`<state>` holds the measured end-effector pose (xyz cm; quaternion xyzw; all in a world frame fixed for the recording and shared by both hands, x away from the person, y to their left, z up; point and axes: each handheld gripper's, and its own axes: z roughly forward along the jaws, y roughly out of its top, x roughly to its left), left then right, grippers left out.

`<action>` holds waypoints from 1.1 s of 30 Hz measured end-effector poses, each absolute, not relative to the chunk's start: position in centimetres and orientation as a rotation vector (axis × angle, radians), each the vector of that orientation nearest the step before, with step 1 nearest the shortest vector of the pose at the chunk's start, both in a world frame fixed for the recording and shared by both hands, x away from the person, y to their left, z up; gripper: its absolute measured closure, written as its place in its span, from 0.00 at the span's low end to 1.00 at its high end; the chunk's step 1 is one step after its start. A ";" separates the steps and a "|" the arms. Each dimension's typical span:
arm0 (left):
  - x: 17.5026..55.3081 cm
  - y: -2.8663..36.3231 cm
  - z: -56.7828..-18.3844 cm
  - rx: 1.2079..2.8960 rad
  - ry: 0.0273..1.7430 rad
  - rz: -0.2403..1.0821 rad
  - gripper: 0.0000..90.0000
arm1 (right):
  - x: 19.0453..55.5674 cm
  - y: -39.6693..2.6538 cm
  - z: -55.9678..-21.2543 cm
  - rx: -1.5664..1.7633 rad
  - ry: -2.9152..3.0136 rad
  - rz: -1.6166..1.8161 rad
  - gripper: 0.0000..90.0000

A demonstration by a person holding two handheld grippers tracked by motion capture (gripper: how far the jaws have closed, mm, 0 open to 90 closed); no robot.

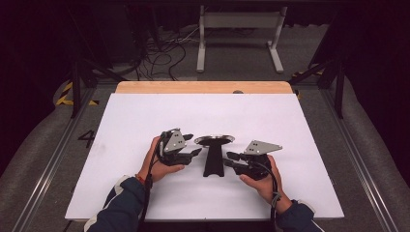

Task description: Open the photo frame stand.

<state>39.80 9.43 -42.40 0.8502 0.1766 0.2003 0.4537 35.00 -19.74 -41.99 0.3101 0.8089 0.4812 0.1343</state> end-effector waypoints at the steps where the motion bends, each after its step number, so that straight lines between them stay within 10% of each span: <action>1: 39.8 9.4 -42.4 2.099 0.436 0.494 0.42 | 34.9 -19.8 -41.9 0.896 2.341 1.392 0.75; 15: 37.7 13.2 -41.7 2.125 0.481 0.497 0.20 | 33.7 -20.2 -40.3 0.869 2.220 1.397 0.83; 33: 35.4 17.2 -44.3 2.189 0.549 0.444 0.17 | 33.2 -19.0 -40.1 0.808 2.236 1.406 1.00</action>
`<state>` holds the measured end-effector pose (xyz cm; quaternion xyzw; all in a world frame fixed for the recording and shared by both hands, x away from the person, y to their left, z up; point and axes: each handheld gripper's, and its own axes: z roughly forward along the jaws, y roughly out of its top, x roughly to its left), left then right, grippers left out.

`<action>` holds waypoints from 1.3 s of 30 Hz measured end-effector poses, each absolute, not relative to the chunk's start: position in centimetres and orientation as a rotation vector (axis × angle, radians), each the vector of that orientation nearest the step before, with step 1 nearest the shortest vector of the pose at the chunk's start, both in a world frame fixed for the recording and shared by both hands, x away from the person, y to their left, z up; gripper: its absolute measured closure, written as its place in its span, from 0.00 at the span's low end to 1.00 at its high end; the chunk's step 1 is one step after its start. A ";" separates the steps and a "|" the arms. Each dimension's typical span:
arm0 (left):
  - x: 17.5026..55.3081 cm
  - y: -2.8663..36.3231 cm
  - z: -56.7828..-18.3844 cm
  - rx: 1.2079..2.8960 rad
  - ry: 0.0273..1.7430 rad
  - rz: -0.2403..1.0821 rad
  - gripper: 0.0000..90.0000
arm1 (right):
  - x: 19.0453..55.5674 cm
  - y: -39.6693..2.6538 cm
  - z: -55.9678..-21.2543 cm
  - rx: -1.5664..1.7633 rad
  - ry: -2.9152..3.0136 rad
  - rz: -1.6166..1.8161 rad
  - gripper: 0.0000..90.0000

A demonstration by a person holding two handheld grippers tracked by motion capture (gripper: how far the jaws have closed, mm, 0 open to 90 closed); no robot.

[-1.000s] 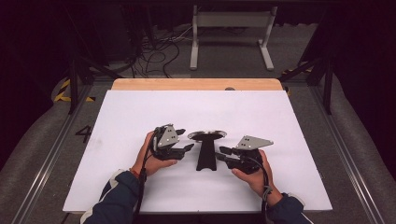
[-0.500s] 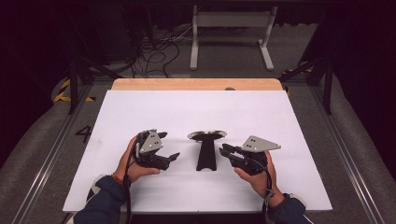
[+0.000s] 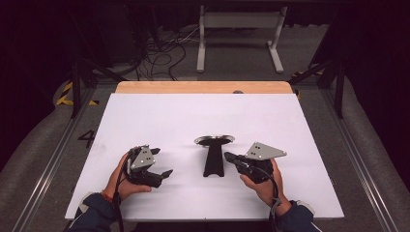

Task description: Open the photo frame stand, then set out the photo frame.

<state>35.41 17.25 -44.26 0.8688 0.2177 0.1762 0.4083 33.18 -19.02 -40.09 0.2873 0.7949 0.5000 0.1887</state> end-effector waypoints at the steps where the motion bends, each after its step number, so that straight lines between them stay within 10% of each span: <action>1: 35.4 17.1 -44.3 2.199 0.540 0.449 0.17 | 33.2 -18.8 -40.1 0.805 2.238 1.405 1.00; 39: 42.3 6.6 -44.2 2.119 0.553 0.429 0.40 | 32.6 -8.9 -45.6 0.843 2.265 1.157 1.00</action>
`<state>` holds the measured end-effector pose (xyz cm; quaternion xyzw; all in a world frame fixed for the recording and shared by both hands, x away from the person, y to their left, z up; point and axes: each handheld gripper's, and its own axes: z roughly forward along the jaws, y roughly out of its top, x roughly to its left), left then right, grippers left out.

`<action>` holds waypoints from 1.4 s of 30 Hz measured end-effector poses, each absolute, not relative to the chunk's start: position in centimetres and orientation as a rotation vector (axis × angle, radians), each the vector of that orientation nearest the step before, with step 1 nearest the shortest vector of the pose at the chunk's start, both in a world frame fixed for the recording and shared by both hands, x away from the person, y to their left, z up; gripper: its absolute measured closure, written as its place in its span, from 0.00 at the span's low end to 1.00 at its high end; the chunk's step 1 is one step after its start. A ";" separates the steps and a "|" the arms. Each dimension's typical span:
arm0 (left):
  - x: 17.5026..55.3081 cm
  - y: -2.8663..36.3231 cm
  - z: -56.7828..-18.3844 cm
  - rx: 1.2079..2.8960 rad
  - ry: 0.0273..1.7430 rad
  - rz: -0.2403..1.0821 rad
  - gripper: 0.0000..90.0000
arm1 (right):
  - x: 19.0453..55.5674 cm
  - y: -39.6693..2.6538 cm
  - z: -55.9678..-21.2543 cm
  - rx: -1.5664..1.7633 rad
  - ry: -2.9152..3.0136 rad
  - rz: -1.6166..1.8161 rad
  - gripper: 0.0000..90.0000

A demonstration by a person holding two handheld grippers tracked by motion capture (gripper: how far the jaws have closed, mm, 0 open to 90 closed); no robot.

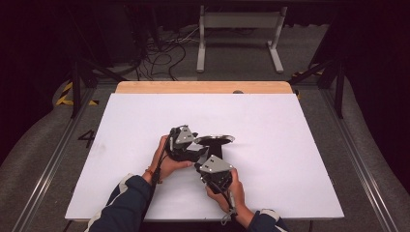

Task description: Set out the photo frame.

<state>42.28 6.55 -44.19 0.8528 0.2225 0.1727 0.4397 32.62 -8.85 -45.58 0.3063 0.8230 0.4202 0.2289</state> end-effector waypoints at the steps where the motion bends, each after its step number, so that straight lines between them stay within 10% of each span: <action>1: 42.5 6.5 -44.2 2.104 0.547 0.423 0.47 | 32.6 -8.7 -45.7 0.835 2.269 1.131 1.00; 5: 42.1 6.5 -44.3 2.111 0.461 0.430 0.70 | 33.0 -8.6 -46.2 0.869 2.269 1.091 1.00; 14: 41.0 6.4 -44.2 2.138 0.433 0.512 0.84 | 33.4 -10.0 -46.3 0.958 2.247 1.027 1.00; 42: 39.8 6.4 -44.1 2.130 0.419 0.455 0.81 | 35.4 -15.3 -46.1 1.020 2.337 1.108 1.00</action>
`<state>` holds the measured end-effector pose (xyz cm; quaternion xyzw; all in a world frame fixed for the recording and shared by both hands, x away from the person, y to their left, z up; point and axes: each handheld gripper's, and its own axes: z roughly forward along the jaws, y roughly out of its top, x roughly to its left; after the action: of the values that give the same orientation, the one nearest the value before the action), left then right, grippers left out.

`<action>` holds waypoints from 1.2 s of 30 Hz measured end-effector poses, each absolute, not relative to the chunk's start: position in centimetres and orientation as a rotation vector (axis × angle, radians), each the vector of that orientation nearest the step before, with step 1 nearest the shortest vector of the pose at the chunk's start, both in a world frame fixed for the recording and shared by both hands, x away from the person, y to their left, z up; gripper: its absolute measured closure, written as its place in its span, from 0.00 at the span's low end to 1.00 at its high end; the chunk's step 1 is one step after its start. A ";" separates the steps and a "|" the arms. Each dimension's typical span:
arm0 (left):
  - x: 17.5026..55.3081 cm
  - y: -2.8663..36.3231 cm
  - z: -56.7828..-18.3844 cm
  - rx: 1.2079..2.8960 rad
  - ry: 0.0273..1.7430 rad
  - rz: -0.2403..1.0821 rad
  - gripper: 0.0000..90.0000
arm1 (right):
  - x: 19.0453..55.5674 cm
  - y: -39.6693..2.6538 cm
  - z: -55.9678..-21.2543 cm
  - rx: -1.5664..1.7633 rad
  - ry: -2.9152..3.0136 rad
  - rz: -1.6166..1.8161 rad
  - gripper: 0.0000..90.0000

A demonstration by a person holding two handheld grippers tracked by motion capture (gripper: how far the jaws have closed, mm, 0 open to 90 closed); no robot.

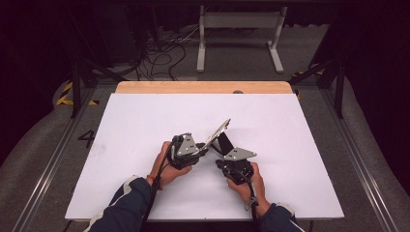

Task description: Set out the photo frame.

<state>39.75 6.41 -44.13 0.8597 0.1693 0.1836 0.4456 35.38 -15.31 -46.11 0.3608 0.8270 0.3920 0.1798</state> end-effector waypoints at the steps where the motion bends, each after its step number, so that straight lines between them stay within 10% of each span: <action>1: 39.8 6.4 -44.2 2.123 0.422 0.447 0.80 | 35.4 -15.3 -46.1 1.019 2.336 1.106 1.00; 36: 38.5 6.7 -44.5 2.075 0.414 0.363 0.78 | 36.1 -16.9 -45.5 0.989 2.353 1.146 1.00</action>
<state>38.53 6.73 -44.50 0.8494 0.1696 0.1487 0.4772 36.13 -16.87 -45.50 0.3483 0.8286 0.4036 0.1711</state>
